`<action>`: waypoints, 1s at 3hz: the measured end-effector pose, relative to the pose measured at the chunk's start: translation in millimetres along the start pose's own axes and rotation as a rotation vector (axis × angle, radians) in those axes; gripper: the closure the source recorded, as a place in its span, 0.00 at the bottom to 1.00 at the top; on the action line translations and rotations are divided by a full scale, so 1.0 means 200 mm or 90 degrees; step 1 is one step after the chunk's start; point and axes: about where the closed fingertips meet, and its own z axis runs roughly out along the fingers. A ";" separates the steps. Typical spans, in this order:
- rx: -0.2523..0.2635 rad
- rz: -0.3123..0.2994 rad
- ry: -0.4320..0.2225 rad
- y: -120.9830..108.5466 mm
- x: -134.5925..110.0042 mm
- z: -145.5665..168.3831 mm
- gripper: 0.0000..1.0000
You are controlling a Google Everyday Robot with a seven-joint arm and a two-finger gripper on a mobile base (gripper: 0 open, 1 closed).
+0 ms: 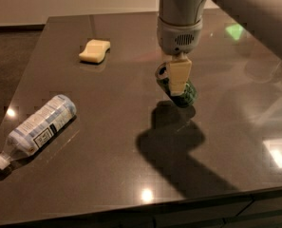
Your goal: Knock green can over
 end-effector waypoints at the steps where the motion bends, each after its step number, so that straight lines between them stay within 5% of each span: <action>1: -0.010 -0.020 0.010 0.01 -0.02 0.03 0.38; 2: -0.015 -0.036 0.014 0.04 -0.03 0.06 0.15; 3: 0.020 -0.036 -0.002 -0.03 -0.07 0.06 0.00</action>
Offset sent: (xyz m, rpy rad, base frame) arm -0.0359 -0.0079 -0.0172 -0.1040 0.1228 0.0731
